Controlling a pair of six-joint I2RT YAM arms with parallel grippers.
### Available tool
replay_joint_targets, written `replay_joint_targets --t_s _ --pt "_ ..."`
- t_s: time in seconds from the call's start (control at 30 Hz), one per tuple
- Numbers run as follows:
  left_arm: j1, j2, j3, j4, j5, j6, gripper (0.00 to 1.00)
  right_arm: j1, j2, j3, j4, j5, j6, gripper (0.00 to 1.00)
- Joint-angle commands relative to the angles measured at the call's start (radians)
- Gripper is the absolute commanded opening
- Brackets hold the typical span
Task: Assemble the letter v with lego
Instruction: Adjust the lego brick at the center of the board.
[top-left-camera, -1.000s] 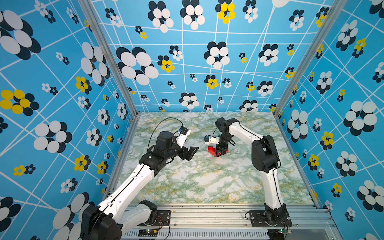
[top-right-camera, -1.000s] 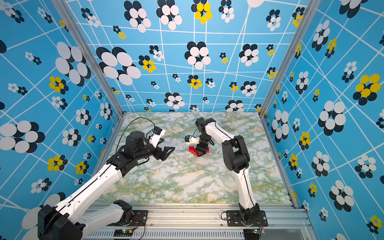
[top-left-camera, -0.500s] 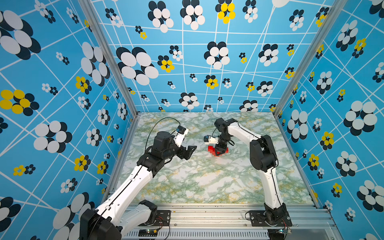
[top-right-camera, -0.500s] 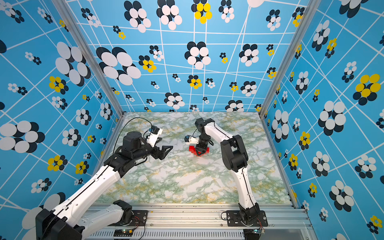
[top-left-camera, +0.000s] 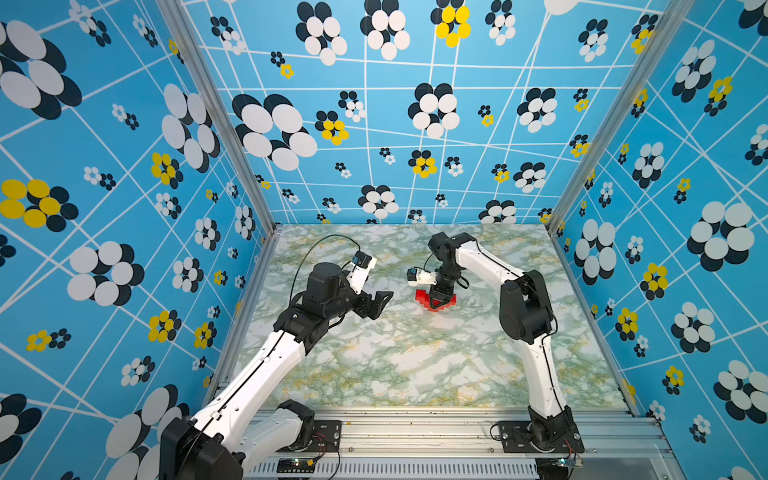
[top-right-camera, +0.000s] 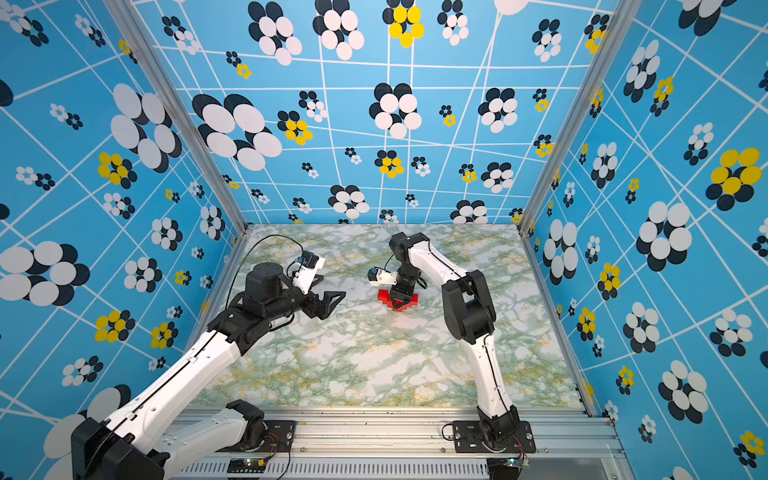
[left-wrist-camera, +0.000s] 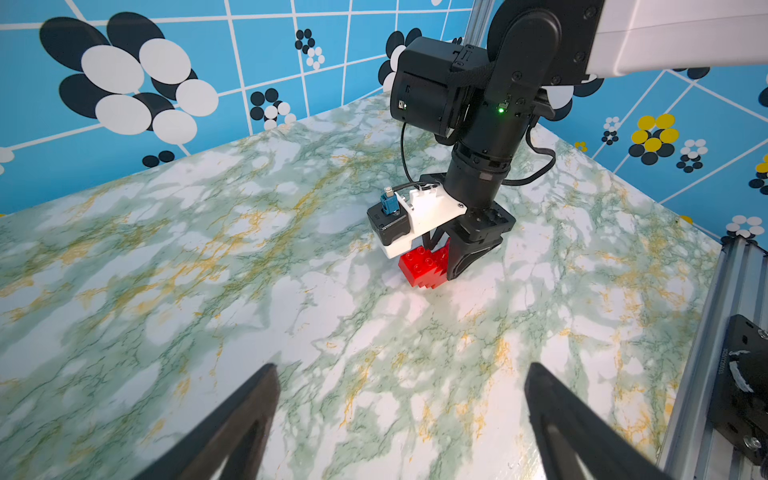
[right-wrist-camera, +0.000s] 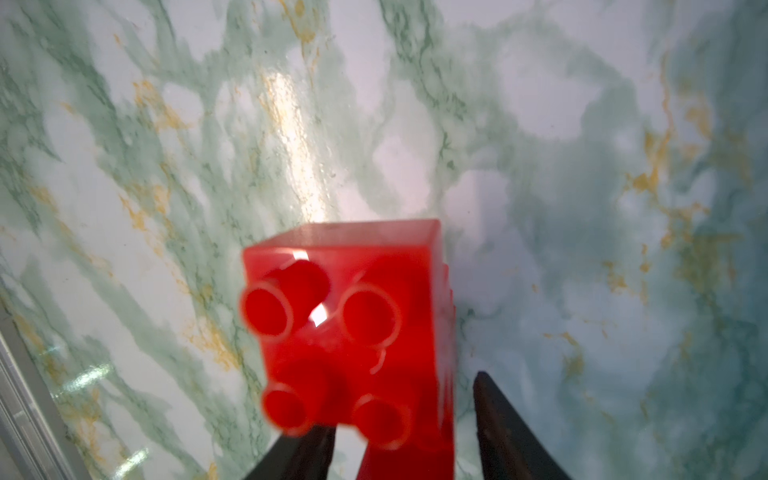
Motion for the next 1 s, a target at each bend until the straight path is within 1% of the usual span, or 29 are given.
replay_joint_targets --t_s 0.0,0.13,0.3,0.53,0.63,0.77,0.83,0.97 --pt "0.017 -0.02 -0.002 -0.024 -0.008 0.004 0.94 0.009 0.025 -0.016 -0.023 -0.02 0.008 0.59" --pt "0.021 -0.021 -0.004 -0.024 -0.006 0.004 0.94 0.009 0.027 -0.022 -0.006 -0.022 0.014 0.6" --pt "0.023 -0.024 -0.007 -0.024 -0.006 0.004 0.94 0.01 0.037 -0.018 -0.001 -0.022 0.025 0.57" --pt "0.026 -0.033 -0.008 -0.031 -0.006 0.005 0.94 0.011 0.034 -0.018 0.008 -0.023 0.033 0.49" --pt "0.028 -0.038 -0.009 -0.034 -0.005 0.006 0.94 0.01 0.034 -0.013 0.007 -0.025 0.037 0.44" --pt "0.029 -0.044 -0.01 -0.036 -0.004 0.005 0.94 0.01 0.038 0.005 -0.013 -0.024 0.043 0.43" --pt "0.029 -0.048 -0.01 -0.038 -0.003 0.004 0.94 0.01 0.04 0.022 -0.041 -0.046 0.044 0.42" --pt "0.029 -0.051 -0.01 -0.039 0.002 0.0 0.94 0.011 0.026 0.034 -0.103 -0.099 0.03 0.35"
